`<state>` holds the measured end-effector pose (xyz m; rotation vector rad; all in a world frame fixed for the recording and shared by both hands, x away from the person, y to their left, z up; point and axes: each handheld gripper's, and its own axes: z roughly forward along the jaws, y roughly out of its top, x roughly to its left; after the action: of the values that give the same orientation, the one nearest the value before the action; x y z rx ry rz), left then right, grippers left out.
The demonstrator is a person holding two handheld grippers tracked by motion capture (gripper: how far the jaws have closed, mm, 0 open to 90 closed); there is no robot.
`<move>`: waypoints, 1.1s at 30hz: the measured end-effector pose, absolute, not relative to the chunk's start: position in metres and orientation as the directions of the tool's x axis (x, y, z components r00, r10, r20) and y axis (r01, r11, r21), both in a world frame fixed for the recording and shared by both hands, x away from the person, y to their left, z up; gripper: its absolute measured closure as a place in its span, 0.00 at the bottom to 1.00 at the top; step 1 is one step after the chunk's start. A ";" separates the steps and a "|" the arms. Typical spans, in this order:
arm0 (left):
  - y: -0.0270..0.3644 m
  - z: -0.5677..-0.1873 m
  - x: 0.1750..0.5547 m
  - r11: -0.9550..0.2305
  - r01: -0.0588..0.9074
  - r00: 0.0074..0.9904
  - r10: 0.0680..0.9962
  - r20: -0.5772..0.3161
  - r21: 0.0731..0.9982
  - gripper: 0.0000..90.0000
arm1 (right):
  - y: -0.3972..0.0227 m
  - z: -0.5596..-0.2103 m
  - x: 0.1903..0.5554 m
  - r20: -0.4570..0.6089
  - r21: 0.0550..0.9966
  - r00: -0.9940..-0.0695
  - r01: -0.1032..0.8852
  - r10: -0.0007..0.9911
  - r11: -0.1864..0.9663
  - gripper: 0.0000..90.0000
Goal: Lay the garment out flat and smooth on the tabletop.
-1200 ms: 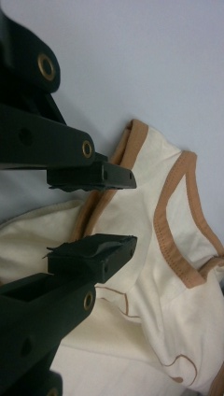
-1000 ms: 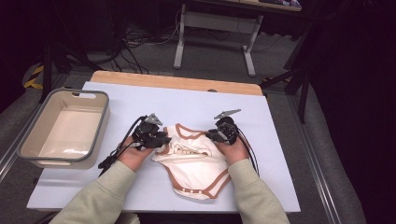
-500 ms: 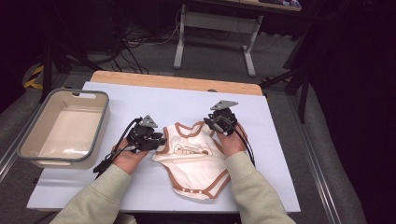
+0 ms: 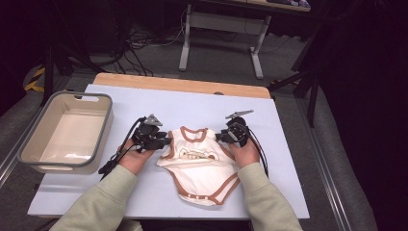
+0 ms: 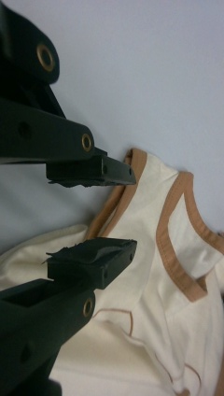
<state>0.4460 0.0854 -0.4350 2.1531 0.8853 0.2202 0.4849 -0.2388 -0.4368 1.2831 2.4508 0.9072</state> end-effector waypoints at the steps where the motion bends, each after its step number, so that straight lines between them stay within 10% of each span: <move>1: 0.084 -0.436 0.448 -0.444 0.529 0.739 0.660 -0.135 0.723 0.68 | -0.238 -0.438 0.485 0.076 0.609 -0.589 0.666 0.804 0.431 0.72; 7: 0.085 -0.439 0.458 -0.410 0.556 0.717 0.676 -0.169 0.723 0.65 | -0.239 -0.435 0.485 0.059 0.608 -0.604 0.653 0.795 0.452 0.94; 14: 0.076 -0.447 0.464 -0.441 0.537 0.728 0.673 -0.131 0.720 0.55 | -0.260 -0.425 0.485 0.028 0.635 -0.550 0.654 0.835 0.410 0.92; 25: 0.063 -0.456 0.479 -0.459 0.571 0.707 0.696 -0.124 0.681 0.66 | -0.250 -0.435 0.478 0.071 0.622 -0.554 0.675 0.829 0.397 0.61; 33: 0.053 -0.453 0.476 -0.487 0.571 0.694 0.717 -0.071 0.661 0.81 | -0.241 -0.441 0.476 0.001 0.612 -0.565 0.653 0.825 0.446 0.78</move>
<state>0.4762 0.0529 -0.4535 2.2280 0.9797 0.2796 0.4760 -0.2408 -0.4407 1.2681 2.4046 0.8223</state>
